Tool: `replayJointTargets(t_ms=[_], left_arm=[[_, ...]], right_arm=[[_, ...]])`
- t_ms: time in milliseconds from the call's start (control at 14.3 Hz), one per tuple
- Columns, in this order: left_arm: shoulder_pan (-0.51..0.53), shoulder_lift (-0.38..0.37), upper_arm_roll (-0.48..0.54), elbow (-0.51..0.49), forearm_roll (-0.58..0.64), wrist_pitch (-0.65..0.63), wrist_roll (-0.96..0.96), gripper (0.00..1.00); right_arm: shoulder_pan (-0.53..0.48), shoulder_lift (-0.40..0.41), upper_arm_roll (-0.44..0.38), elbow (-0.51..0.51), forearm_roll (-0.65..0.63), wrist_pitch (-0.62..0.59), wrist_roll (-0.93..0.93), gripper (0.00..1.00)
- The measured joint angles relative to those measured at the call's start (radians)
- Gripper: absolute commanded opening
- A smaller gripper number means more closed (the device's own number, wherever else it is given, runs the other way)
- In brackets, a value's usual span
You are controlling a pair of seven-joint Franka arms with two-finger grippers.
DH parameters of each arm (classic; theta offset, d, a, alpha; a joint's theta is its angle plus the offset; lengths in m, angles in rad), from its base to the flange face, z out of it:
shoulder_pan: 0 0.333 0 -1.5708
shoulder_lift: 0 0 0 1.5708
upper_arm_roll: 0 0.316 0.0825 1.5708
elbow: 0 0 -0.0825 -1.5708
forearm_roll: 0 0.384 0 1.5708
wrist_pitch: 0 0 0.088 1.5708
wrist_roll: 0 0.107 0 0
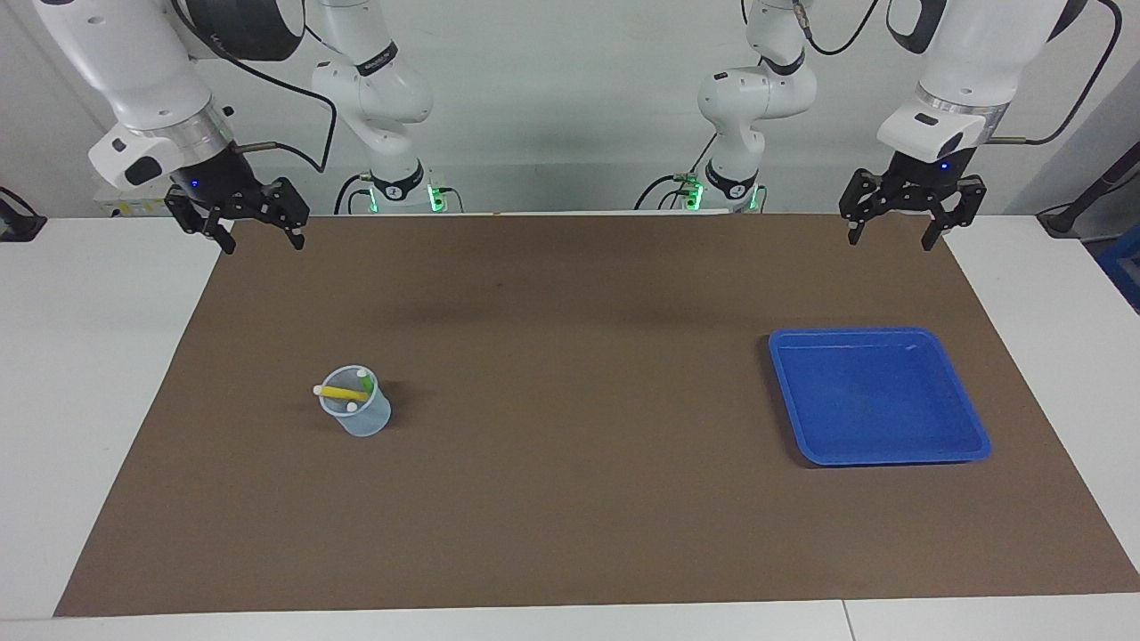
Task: Right arm passes pens to left for tray arrangement
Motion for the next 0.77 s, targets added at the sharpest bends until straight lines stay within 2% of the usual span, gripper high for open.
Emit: replayJointTargets(t_ms=[767], left_arm=[[0.0, 0.0, 0.0, 0.0, 0.0, 0.0, 0.0, 1.0]], right_arm=[[-0.001, -0.013, 0.0, -0.022, 0.0, 0.0, 0.0, 1.0]])
